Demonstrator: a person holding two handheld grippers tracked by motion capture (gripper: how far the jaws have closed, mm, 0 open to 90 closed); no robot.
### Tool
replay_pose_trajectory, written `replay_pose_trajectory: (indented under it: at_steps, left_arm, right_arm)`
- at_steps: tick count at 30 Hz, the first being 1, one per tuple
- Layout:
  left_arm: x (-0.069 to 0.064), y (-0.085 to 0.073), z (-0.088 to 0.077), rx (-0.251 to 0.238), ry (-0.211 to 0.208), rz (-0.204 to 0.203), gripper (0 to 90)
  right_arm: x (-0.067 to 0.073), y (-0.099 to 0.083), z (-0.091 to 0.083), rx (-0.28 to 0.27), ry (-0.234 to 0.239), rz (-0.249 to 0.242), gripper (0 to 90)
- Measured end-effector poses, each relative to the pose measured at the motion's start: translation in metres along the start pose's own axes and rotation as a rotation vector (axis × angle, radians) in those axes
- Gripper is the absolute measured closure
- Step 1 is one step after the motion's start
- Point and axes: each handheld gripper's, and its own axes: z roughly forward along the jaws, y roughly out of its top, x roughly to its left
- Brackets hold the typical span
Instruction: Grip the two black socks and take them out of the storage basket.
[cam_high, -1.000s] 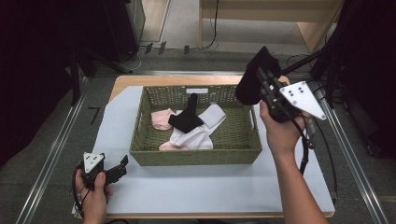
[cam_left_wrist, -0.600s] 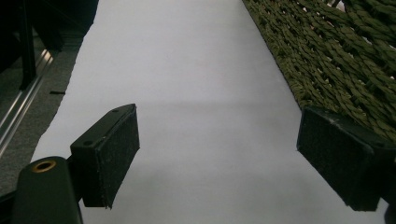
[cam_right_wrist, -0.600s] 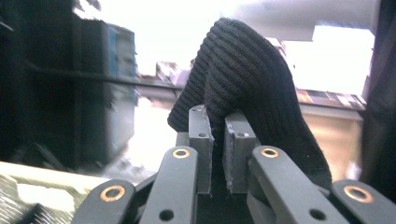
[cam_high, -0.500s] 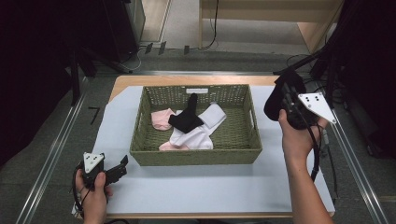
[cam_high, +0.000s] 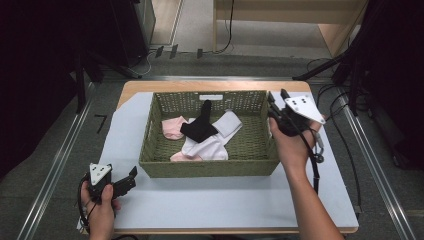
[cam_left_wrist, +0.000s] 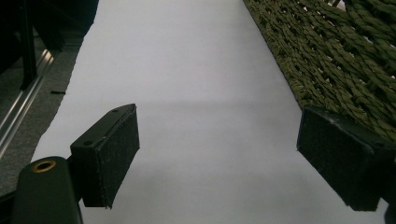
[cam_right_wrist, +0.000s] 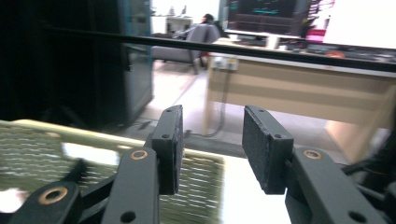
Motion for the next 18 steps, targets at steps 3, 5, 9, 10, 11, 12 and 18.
replay_pose_trajectory:
  at_steps: [3,5,9,10,11,12,18]
  left_arm:
    - [0.000,0.000,0.000,0.001,-0.001,-0.002,14.1]
    - [0.001,0.000,0.000,0.000,-0.004,-0.002,14.1]
    - [0.001,0.000,0.000,-0.001,-0.007,-0.005,14.1]
    - [0.001,0.000,0.000,-0.002,-0.007,-0.006,14.1]
    - [0.001,0.000,0.000,-0.002,-0.007,-0.006,14.1]
    - [0.001,0.000,0.000,-0.002,-0.008,-0.007,14.1]
    - [0.001,0.000,0.000,-0.002,-0.008,-0.008,14.1]
  right_arm:
    - [0.022,0.002,0.012,0.009,0.042,-0.008,58.8]
    - [0.035,0.001,0.020,0.025,0.059,-0.009,58.6]
    - [0.055,-0.007,0.039,0.074,0.091,0.002,58.6]
    - [0.060,-0.010,0.043,0.088,0.098,0.006,58.6]
    - [0.065,-0.013,0.048,0.101,0.107,0.002,58.5]
    - [0.069,-0.015,0.052,0.116,0.119,-0.008,58.5]
    - [0.092,-0.025,0.067,0.185,0.166,-0.030,57.8]
